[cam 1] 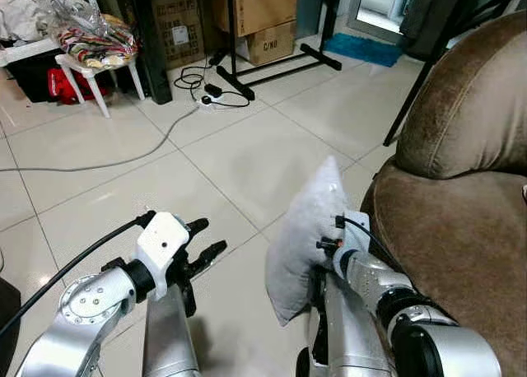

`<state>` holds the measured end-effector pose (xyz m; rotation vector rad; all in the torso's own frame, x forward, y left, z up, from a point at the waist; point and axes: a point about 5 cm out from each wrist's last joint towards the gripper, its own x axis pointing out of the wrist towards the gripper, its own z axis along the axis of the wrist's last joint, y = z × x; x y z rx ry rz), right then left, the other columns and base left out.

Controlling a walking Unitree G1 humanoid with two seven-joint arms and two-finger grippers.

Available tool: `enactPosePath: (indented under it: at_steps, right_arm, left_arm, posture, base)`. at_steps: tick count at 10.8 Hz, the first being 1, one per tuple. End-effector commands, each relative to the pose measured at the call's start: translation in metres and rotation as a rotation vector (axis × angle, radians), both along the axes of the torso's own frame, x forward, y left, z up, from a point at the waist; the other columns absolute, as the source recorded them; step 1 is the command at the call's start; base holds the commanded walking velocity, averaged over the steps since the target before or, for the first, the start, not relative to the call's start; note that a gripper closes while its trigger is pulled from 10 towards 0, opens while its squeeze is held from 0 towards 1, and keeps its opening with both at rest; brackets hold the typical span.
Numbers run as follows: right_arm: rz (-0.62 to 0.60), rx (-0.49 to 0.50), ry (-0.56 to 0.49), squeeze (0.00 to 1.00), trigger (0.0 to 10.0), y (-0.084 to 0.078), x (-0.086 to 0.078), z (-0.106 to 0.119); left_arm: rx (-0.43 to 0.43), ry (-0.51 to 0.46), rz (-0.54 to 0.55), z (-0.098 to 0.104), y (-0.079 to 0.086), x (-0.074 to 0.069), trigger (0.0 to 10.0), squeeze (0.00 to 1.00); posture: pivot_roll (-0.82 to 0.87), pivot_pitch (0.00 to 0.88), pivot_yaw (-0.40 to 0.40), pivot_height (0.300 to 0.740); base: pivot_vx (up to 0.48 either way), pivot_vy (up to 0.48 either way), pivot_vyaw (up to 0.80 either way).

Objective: Move the pillow to the sofa from floor

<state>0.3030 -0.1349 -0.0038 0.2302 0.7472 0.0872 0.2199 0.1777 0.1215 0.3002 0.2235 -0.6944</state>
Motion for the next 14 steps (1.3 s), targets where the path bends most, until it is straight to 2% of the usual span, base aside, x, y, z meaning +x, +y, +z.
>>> enactPosePath:
  at_steps: [1,2,3,4,5,6,7,8,10,12,14]
  right_arm:
    - [0.017,0.027,0.025,0.0,0.0,0.004,-0.006,-0.005]
    - [0.017,0.073,-0.049,0.0,0.0,0.005,0.0,0.004]
    - [-0.003,0.094,-0.073,0.0,0.0,0.005,0.003,0.008]
    - [-0.029,0.17,-0.205,0.0,0.0,0.006,0.012,0.028]
    - [-0.045,0.226,-0.316,0.0,0.0,0.006,0.011,0.048]
    - [-0.058,0.247,-0.419,0.0,0.0,0.005,0.003,0.067]
    - [-0.097,0.256,-0.449,0.0,1.8,0.005,-0.003,0.075]
    - [-0.075,0.252,-0.49,0.0,10.0,0.006,-0.01,0.084]
    - [-0.031,0.142,-0.556,0.0,10.0,0.003,-0.015,0.091]
    - [-0.026,0.139,-0.582,0.0,10.0,0.004,-0.014,0.104]
    - [-0.021,0.126,-0.567,0.0,10.0,0.006,-0.018,0.105]
  left_arm:
    - [0.016,-0.011,0.034,-0.001,0.006,0.002,10.0,0.0]
    - [0.028,-0.059,0.095,0.002,0.011,0.008,10.0,0.0]
    - [0.033,-0.073,0.112,0.003,0.012,0.009,10.0,0.0]
    - [0.038,-0.1,0.197,0.003,0.015,0.012,10.0,0.0]
    - [0.019,-0.111,0.262,0.001,0.016,0.016,10.0,0.0]
    - [0.008,-0.123,0.278,0.0,0.014,0.021,10.0,0.0]
    - [0.014,-0.143,0.266,0.002,0.011,0.026,10.0,0.0]
    - [0.008,-0.167,0.277,0.005,0.01,0.031,10.0,0.0]
    - [-0.02,-0.199,0.335,0.006,0.006,0.036,10.0,0.0]
    - [-0.013,-0.208,0.333,0.007,0.006,0.034,10.0,0.0]
    - [-0.011,-0.215,0.369,0.006,0.01,0.031,10.0,0.0]
  posture:
    - [0.07,0.0,-0.026,0.437]
    - [0.07,0.0,-0.024,0.437]
    - [0.07,0.0,-0.023,0.437]
    - [0.03,0.0,0.01,0.437]
    - [0.01,0.0,0.038,0.437]
    - [-0.02,0.0,0.054,0.437]
    - [-0.03,0.0,0.059,0.437]
    - [-0.04,0.0,0.057,0.437]
    - [-0.04,0.0,0.051,0.452]
    - [-0.03,0.0,0.045,0.477]
    - [-0.01,0.0,0.031,0.507]
  base:
    - [0.0,0.0,0.0]
    - [0.0,0.0,0.0]
    - [0.0,0.0,0.0]
    - [0.0,0.0,0.0]
    - [0.0,0.0,0.0]
    - [0.0,0.0,0.0]
    - [0.0,0.0,0.0]
    - [0.0,0.0,0.0]
    - [0.0,0.0,0.0]
    - [0.0,0.0,0.0]
    - [0.0,0.0,0.0]
